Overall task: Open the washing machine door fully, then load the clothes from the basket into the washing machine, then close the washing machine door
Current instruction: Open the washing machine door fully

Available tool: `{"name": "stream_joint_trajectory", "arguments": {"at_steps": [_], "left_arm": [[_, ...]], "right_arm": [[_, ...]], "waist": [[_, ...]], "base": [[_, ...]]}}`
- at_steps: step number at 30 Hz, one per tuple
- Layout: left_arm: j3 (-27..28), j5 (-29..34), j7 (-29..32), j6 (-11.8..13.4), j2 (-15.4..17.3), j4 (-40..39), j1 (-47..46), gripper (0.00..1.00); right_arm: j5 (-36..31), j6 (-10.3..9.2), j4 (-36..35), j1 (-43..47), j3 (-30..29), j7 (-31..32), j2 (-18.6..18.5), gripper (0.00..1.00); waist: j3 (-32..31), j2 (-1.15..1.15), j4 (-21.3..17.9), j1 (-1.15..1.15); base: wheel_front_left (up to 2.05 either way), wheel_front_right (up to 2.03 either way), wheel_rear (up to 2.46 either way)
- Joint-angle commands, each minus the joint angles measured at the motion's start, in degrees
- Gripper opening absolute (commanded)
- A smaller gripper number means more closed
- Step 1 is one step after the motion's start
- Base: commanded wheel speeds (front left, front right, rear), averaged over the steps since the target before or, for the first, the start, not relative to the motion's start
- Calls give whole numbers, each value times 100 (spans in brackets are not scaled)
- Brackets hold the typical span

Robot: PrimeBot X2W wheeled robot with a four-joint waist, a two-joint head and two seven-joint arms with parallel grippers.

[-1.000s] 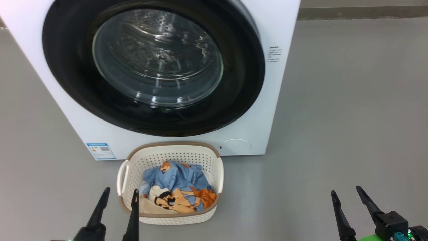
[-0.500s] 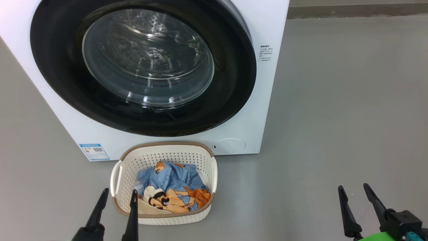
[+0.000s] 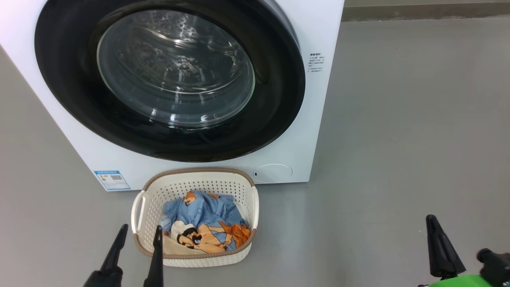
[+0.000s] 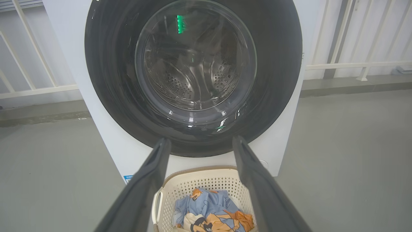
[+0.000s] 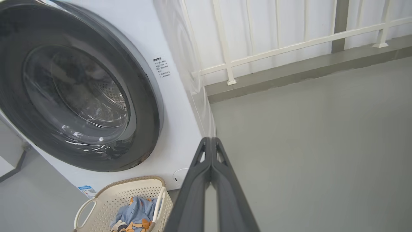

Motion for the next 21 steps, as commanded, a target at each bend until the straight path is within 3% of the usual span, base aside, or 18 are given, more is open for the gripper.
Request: {"name": "stream_joint_trajectory", "arguments": {"at_steps": [1,14,21], "left_arm": [[195,-39,-77,5,33,-138,-86,100],[214,-72,-77,-9,33,-188,-38,100],[263,-110,-77,-35,33,-234,-41,100]], "right_arm": [[184,9,-128,-45,134,-71,-49,0],[3286,9,228,-394,-508,-71,-51,0],[5272,9,606,-729,-528,-71,-584,0]], "waist": [[7,0,7,0],[95,0,103,0],[258,0,170,0]], "base": [[0,0,0],[0,0,0],[0,0,0]]}}
